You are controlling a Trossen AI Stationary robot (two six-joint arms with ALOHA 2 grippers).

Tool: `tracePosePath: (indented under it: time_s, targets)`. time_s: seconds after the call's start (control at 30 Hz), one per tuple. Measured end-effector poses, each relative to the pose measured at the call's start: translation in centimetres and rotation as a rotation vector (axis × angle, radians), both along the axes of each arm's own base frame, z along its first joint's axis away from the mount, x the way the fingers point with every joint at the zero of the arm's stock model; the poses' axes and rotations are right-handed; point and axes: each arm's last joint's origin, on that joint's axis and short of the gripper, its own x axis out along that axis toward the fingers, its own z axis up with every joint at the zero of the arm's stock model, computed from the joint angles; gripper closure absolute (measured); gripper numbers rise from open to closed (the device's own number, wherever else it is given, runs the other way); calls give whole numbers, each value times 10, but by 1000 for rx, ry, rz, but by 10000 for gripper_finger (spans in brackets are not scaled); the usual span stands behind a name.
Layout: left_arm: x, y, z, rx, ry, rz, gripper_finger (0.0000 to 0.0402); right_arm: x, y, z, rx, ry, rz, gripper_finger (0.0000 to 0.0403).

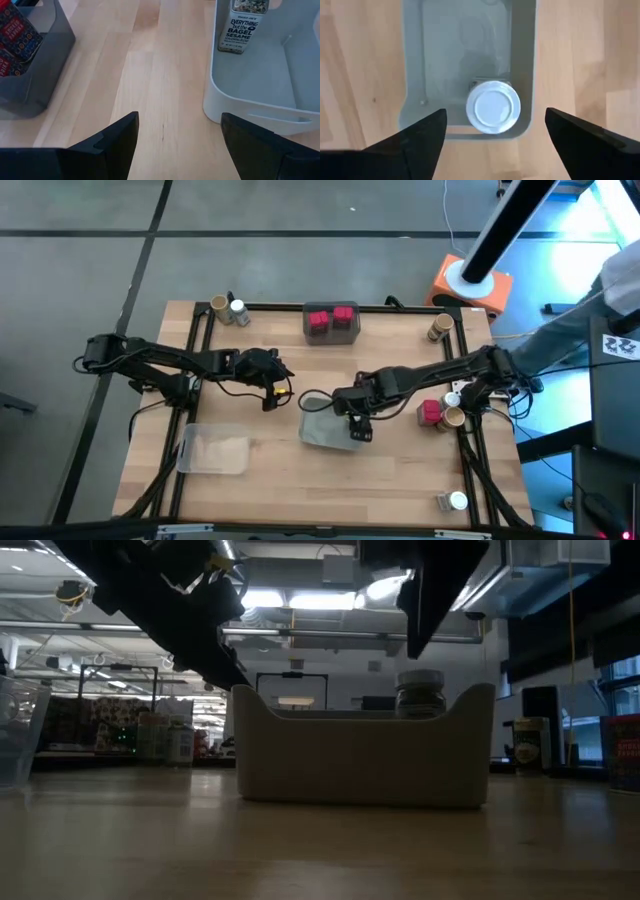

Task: Sort spices by type
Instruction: Put the left white seasoning bottle into the gray bin

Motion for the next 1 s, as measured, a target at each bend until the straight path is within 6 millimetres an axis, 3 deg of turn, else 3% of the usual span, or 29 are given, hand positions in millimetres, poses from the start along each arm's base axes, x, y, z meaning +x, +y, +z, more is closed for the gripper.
tracePosePath:
  time_s: [0.2, 0.33, 0.47, 0.7, 1.0]
  targets:
    - [0, 0, -1, -23, 5, 18, 135, -13, -5, 21, -69, -87, -20, 66]
    - [0, 1, 0, -16, -3, 17, 135, -30, -10, 20, -103, -130, -36, 66]
    - [0, 5, 1, 2, -5, 35, 135, -53, -23, 6, -136, -157, -73, 65]
    - [2, 24, 14, 86, 25, 175, 135, -87, -62, -28, -155, -283, -150, 65]
    - [-6, 66, 36, 138, 104, 428, 135, -104, -105, -63, -204, -316, -263, 65]
